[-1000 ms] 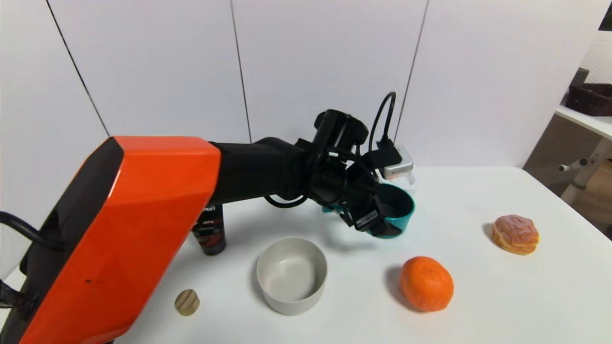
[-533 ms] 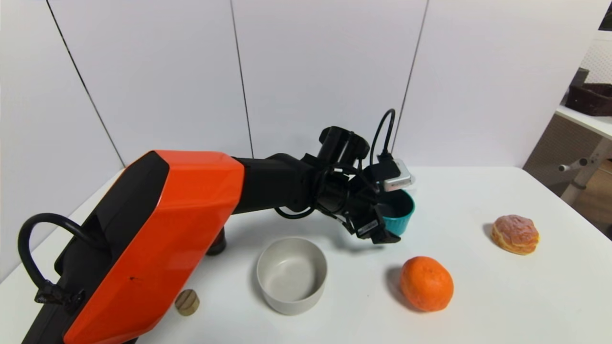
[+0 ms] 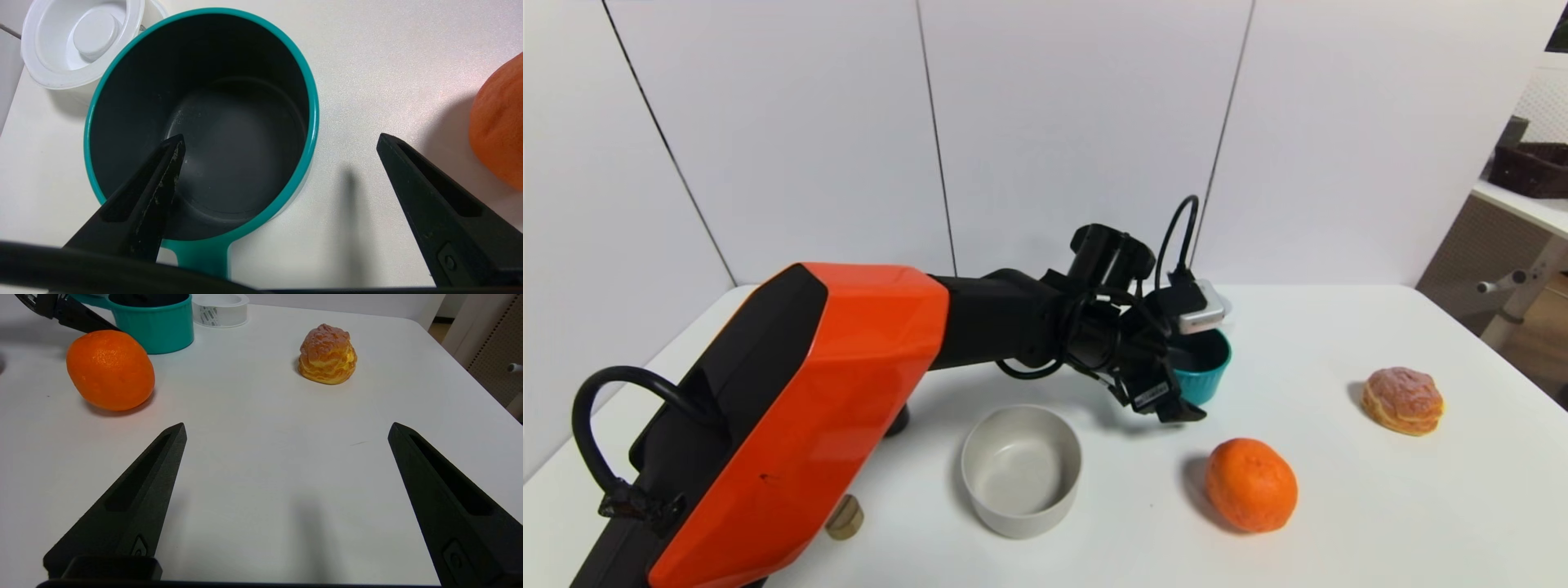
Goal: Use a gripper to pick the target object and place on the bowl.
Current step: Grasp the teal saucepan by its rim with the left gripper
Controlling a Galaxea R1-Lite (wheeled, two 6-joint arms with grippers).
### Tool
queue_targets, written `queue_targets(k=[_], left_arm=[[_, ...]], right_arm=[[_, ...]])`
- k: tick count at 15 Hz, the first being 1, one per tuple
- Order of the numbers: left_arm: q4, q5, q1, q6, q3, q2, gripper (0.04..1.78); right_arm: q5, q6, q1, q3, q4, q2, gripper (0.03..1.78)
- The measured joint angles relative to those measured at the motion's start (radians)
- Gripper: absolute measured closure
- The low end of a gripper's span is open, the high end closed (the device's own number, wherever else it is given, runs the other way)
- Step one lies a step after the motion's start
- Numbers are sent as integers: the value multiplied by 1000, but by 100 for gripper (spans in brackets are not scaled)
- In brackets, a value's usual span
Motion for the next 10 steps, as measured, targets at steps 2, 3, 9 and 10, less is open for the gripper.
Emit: queue_targets(k=[2, 3, 9, 10], left_arm=[[1, 0, 0, -1, 0, -1, 13], [2, 0, 0, -1, 0, -1, 13], [28, 0, -2, -4, 1, -29, 13], [29, 1, -2, -15, 1, -36, 13]], right_arm=[[0, 0, 0, 0, 0, 0, 11], [0, 0, 0, 0, 0, 0, 11], [0, 0, 0, 0, 0, 0, 11], [0, 0, 0, 0, 0, 0, 11]])
